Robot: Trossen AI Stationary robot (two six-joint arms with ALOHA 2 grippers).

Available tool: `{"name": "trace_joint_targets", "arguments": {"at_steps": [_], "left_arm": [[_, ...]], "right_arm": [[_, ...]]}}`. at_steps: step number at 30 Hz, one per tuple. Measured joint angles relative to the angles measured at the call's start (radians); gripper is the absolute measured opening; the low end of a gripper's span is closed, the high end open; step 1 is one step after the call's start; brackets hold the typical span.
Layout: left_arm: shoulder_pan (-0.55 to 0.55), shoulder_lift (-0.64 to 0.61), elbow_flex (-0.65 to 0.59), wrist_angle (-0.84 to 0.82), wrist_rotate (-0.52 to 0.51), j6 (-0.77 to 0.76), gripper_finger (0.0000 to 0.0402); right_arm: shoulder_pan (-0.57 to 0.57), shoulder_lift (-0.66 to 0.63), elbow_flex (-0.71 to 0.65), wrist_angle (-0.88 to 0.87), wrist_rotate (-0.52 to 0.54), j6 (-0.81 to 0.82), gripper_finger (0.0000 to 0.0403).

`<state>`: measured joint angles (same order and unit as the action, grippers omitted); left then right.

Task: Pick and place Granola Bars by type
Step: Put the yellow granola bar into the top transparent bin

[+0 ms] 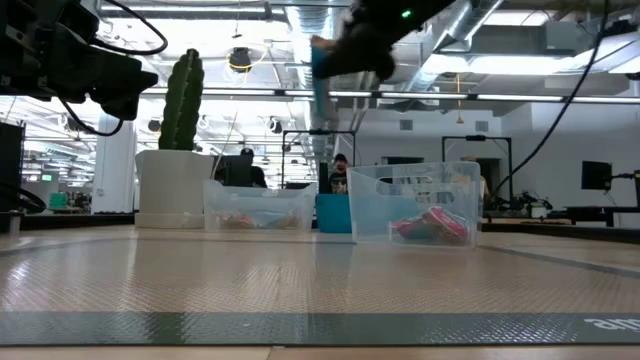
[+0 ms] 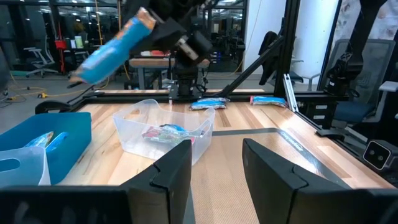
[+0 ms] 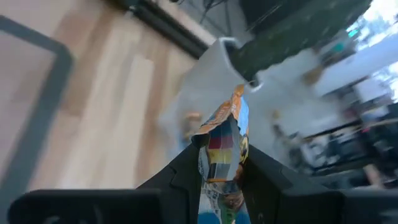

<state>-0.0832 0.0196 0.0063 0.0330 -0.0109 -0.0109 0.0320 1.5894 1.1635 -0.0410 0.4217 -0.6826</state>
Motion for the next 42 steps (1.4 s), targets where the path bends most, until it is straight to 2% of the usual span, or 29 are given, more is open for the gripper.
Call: {"name": "trace_joint_targets", "arguments": {"at_steps": [9, 14, 23, 33, 40, 42], "left_arm": [[0.0, 0.0, 0.0, 0.0, 0.0, 0.0, 0.0135], [0.0, 0.0, 0.0, 0.0, 0.0, 0.0, 0.0135], [0.0, 0.0, 0.0, 0.0, 0.0, 0.0, 0.0135], [0.0, 0.0, 0.0, 0.0, 0.0, 0.003, 0.0135], [0.0, 0.0, 0.0, 0.0, 0.0, 0.002, 0.0135], [0.0, 0.0, 0.0, 0.0, 0.0, 0.007, 0.0135]], "right_arm": [[-0.053, 0.179, 0.083, 0.368, 0.007, -0.214, 0.0086], [-0.066, 0.201, 0.089, 0.423, 0.003, -0.235, 0.0086], [-0.096, 0.2, 0.089, 0.399, -0.011, -0.235, 0.0086], [-0.174, 0.2, 0.21, 0.072, -0.143, -0.237, 0.0086], [-0.212, 0.203, 0.241, 0.045, -0.235, -0.284, 0.0086], [-0.22, 0.242, 0.275, 0.06, -0.254, -0.277, 0.0086]]}}
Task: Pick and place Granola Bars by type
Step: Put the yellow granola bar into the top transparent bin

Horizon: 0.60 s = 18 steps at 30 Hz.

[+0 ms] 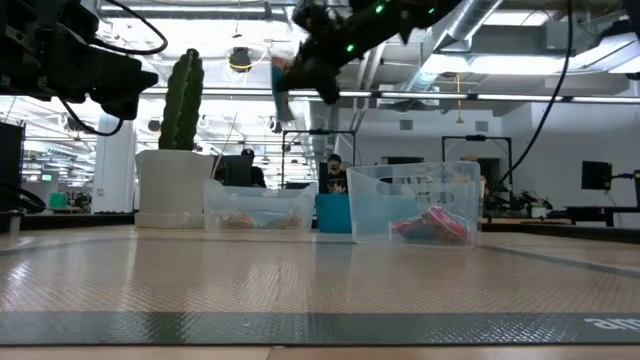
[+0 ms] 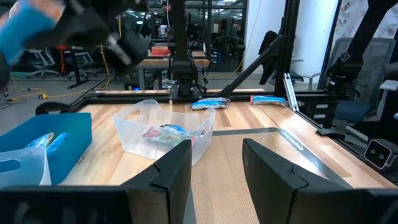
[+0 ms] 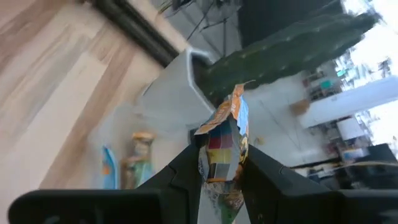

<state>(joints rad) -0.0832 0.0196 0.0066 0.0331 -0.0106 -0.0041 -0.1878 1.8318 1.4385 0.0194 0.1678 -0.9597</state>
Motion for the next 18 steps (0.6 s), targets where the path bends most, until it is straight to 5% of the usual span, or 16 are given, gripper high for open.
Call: {"name": "trace_joint_targets", "arguments": {"at_steps": [9, 18], "left_arm": [[0.0, 0.0, 0.0, 0.0, 0.001, 0.002, 0.0135], [0.0, 0.0, 0.0, 0.0, 0.001, 0.003, 0.0135]], "right_arm": [[-0.043, 0.19, 0.238, -0.01, -0.008, 0.055, 0.0086], [-0.086, 0.334, 0.439, -0.205, -0.009, 0.096, 0.0086]]}}
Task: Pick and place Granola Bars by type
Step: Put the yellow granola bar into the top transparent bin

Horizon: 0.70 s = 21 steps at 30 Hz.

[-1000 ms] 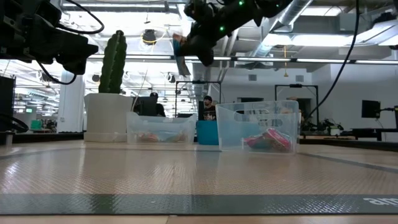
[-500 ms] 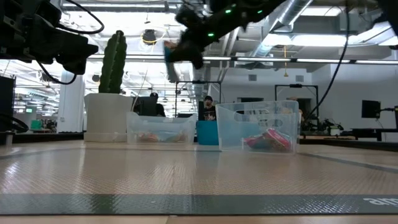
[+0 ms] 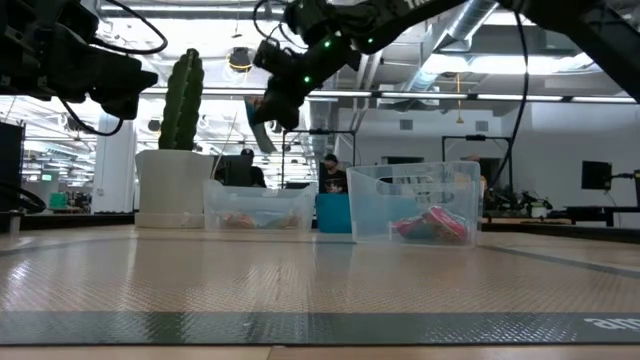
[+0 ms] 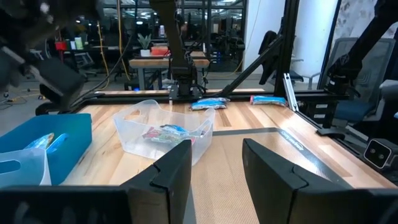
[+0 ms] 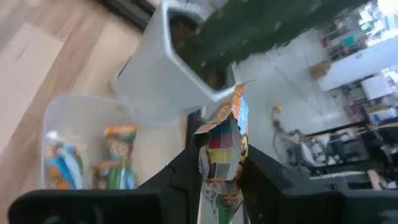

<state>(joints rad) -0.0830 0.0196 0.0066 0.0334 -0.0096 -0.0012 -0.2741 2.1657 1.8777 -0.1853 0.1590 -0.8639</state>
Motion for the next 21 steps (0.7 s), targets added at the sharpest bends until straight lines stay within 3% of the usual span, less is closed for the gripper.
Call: {"name": "trace_joint_targets", "arguments": {"at_steps": [12, 21], "left_arm": [[0.0, 0.0, 0.0, 0.0, -0.001, -0.008, 0.0135], [0.0, 0.0, 0.0, 0.0, -0.001, -0.008, 0.0135]], "right_arm": [[-0.016, 0.043, 0.01, -0.018, -0.003, 0.016, 0.0095], [-0.016, 0.048, 0.008, -0.05, 0.052, 0.019, 0.0166]]}}
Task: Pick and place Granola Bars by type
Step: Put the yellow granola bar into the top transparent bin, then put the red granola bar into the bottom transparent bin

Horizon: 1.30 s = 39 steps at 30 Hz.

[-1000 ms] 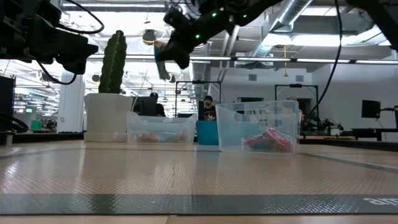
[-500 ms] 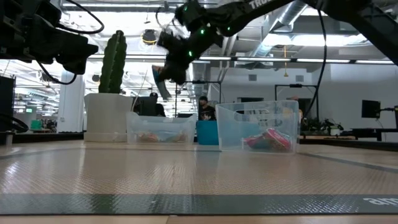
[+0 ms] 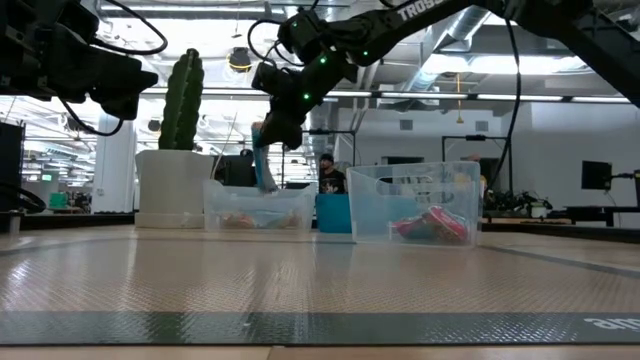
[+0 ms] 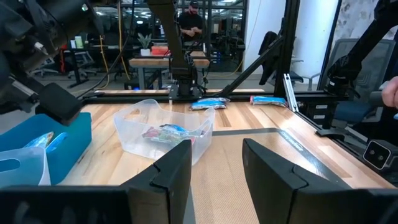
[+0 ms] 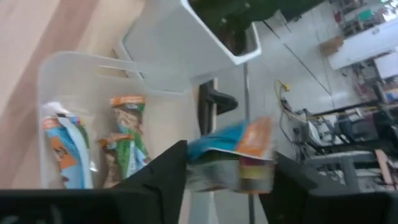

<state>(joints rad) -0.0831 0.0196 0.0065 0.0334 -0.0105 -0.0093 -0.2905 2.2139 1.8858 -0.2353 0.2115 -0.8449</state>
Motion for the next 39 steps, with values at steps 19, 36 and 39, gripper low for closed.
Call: {"name": "trace_joint_targets", "arguments": {"at_steps": [19, 36, 39], "left_arm": [[0.0, 0.0, 0.0, 0.0, 0.0, 0.003, 0.0135], [0.0, 0.0, 0.0, 0.0, 0.0, 0.006, 0.0135], [0.0, 0.0, 0.0, 0.0, 0.0, 0.007, 0.0135]], "right_arm": [[0.057, -0.08, 0.0, -0.231, 0.055, 0.175, 0.0226], [0.215, -0.31, 0.0, -1.078, 0.052, 1.042, 0.0225], [0.249, -0.327, 0.0, -1.222, 0.052, 1.175, 0.0225]]}}
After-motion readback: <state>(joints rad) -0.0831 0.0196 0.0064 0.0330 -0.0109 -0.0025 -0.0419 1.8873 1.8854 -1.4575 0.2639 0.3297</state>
